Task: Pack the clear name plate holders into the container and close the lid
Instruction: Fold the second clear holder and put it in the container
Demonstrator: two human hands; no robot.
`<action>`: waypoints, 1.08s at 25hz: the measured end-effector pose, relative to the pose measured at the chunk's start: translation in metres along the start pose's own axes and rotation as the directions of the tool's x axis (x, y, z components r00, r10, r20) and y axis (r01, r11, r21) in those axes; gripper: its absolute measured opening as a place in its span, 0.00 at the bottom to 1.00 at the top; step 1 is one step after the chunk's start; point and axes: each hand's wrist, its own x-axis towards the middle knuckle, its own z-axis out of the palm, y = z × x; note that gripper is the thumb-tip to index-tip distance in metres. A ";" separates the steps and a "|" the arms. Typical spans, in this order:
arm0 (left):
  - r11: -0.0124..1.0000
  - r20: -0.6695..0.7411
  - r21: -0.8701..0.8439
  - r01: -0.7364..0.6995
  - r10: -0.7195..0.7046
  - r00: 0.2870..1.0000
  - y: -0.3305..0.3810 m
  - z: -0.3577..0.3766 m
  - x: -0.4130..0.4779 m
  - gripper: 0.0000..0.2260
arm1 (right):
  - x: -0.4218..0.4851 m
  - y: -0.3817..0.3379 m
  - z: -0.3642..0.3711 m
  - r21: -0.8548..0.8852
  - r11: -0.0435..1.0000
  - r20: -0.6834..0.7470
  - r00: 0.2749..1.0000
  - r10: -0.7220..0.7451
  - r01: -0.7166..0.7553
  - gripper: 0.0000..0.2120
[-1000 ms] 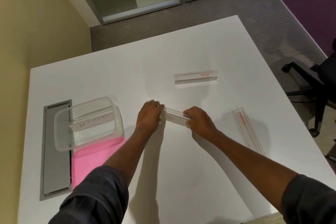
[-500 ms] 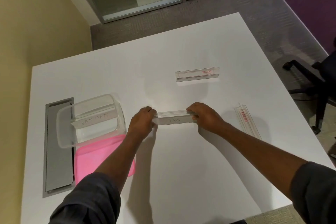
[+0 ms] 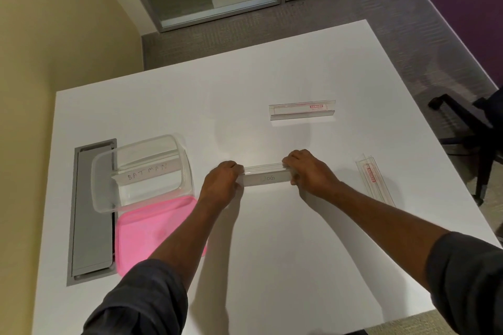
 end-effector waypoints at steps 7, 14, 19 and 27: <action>0.999 -0.007 -0.027 -0.018 0.018 1.000 0.001 -0.014 -0.010 0.19 | 0.001 -0.001 -0.017 0.049 0.998 0.073 0.997 0.021 -0.025 0.26; 0.988 -0.124 -0.148 -0.048 0.029 0.992 -0.013 -0.046 -0.041 0.26 | -0.005 -0.017 -0.040 0.117 0.992 -0.065 0.997 -0.042 0.050 0.24; 0.975 -0.242 -0.204 -0.090 0.039 0.970 -0.043 -0.083 -0.068 0.27 | 0.007 -0.062 -0.063 0.121 0.986 -0.122 0.988 -0.097 0.112 0.24; 0.983 -0.271 -0.179 0.039 -0.088 0.958 -0.120 -0.128 -0.121 0.25 | 0.042 -0.171 -0.057 0.116 0.964 -0.147 0.964 -0.223 0.241 0.25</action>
